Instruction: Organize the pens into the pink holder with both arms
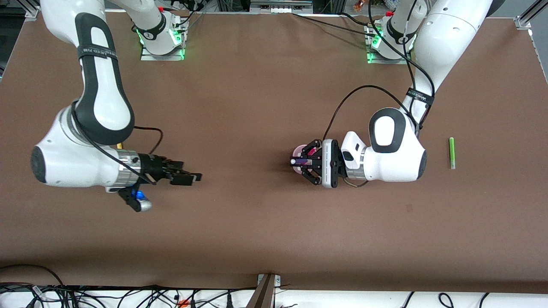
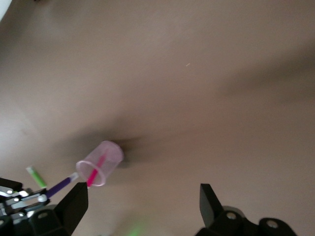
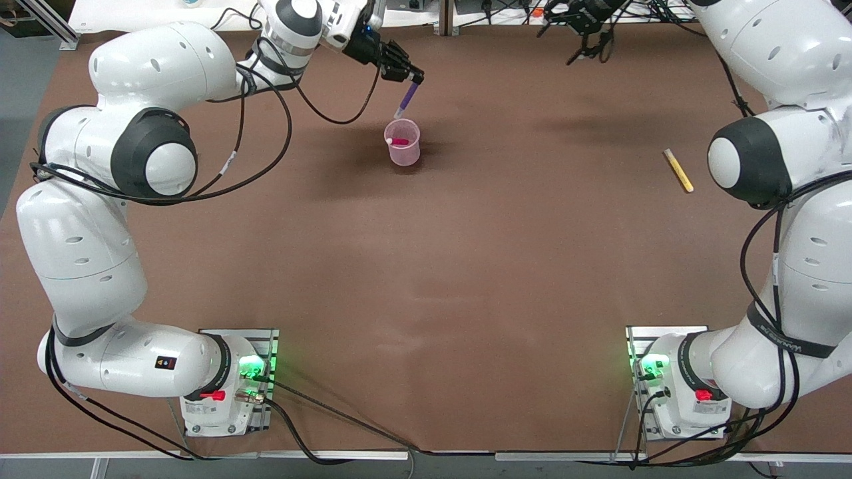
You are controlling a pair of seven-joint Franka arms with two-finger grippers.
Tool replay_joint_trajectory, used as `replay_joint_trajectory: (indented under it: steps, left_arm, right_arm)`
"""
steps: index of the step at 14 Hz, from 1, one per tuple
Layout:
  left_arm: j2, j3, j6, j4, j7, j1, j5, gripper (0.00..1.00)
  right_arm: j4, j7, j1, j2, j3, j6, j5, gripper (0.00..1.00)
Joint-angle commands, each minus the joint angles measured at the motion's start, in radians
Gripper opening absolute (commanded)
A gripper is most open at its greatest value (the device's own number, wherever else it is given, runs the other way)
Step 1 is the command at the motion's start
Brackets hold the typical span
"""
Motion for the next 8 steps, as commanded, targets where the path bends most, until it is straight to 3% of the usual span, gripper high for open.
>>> replay_joint_trajectory:
  steps: [1, 5, 6, 7, 8]
  left_arm:
    - [-0.026, 0.003, 0.028, -0.071, 0.066, 0.006, 0.000, 0.00]
    - [-0.027, 0.000, 0.066, -0.111, 0.066, -0.006, 0.000, 0.00]
    - [-0.027, 0.001, 0.071, -0.111, 0.067, -0.009, 0.000, 0.05]
    - [-0.027, 0.000, 0.071, -0.114, 0.067, -0.006, 0.000, 0.90]
    - [-0.039, 0.000, 0.069, -0.118, 0.067, -0.002, 0.000, 1.00]
  right_arm:
    - [-0.049, -0.084, 0.017, -0.087, -0.019, -0.034, -0.183, 1.00]
    - [-0.150, -0.196, 0.020, -0.227, -0.045, -0.038, -0.389, 1.00]
    - [-0.181, -0.219, 0.021, -0.274, -0.043, -0.036, -0.426, 1.00]
    - [-0.206, -0.252, 0.021, -0.322, -0.043, -0.038, -0.449, 1.00]
    - [-0.233, -0.286, 0.023, -0.365, -0.045, -0.038, -0.469, 1.00]
